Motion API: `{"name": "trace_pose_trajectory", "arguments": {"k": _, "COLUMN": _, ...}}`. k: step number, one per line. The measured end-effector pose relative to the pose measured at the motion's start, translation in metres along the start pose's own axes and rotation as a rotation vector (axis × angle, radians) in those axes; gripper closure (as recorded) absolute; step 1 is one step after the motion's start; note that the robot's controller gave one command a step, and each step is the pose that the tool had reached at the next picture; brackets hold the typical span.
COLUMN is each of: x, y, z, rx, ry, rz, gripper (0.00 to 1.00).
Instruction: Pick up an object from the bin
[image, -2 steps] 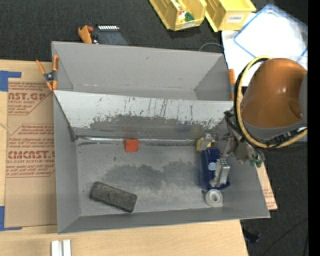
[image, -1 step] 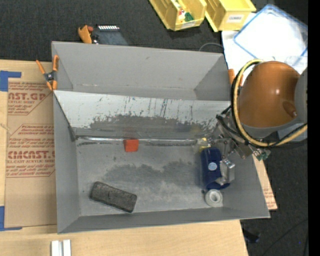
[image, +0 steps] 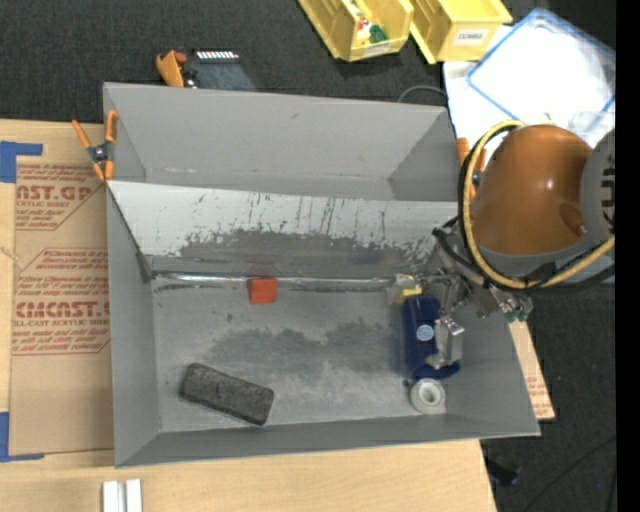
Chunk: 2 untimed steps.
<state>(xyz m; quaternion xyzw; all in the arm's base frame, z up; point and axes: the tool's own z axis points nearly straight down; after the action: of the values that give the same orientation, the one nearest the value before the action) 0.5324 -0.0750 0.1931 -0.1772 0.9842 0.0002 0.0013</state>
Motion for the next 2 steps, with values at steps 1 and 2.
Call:
{"name": "trace_pose_trajectory", "arguments": {"k": 1, "x": -0.034, "y": 0.015, "z": 0.028, "rx": 0.001, "ry": -0.001, "rz": 0.055, "gripper": 0.00}}
{"name": "trace_pose_trajectory", "arguments": {"k": 2, "x": 0.043, "y": -0.035, "z": 0.114, "rx": 0.004, "ry": -0.004, "rz": -0.283, "gripper": 0.00}}
